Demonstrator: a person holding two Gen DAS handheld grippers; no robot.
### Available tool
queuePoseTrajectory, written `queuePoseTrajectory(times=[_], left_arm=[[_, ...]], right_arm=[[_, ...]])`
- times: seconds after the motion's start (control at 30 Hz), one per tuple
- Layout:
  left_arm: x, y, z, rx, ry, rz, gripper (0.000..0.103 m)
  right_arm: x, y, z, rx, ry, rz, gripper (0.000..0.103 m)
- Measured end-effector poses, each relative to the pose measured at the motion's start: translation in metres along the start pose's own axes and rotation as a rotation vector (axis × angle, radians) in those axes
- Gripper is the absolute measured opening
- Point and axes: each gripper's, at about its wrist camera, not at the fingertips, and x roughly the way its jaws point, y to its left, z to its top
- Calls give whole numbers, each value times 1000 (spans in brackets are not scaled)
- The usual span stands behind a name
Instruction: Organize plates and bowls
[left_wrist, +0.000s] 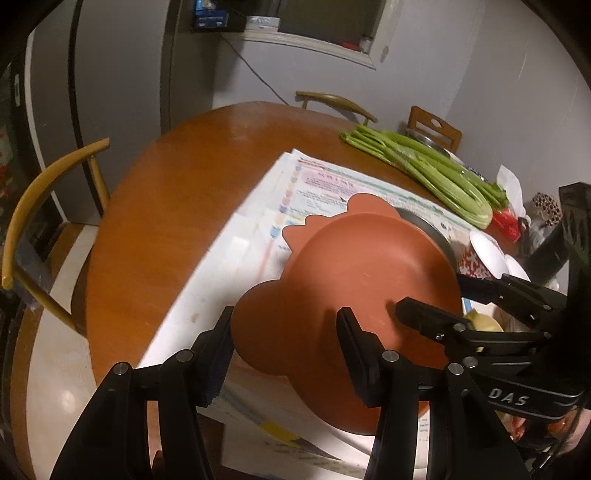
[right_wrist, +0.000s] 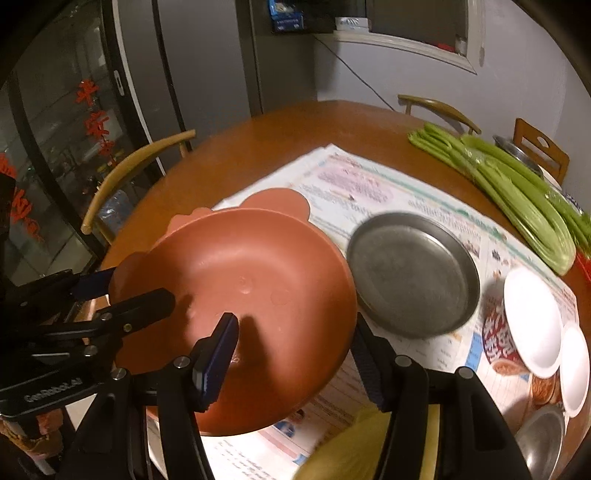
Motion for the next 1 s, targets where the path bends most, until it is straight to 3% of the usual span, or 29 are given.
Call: queuePoseTrajectory(times=[0.47,1.0], left_arm=[[9,17,14,-7,-6,18,55],[48,21,7,-11,65,55,55]], right_arm=[[8,12,38,-11,-43,4,61],[56,5,42,26,34,4,61]])
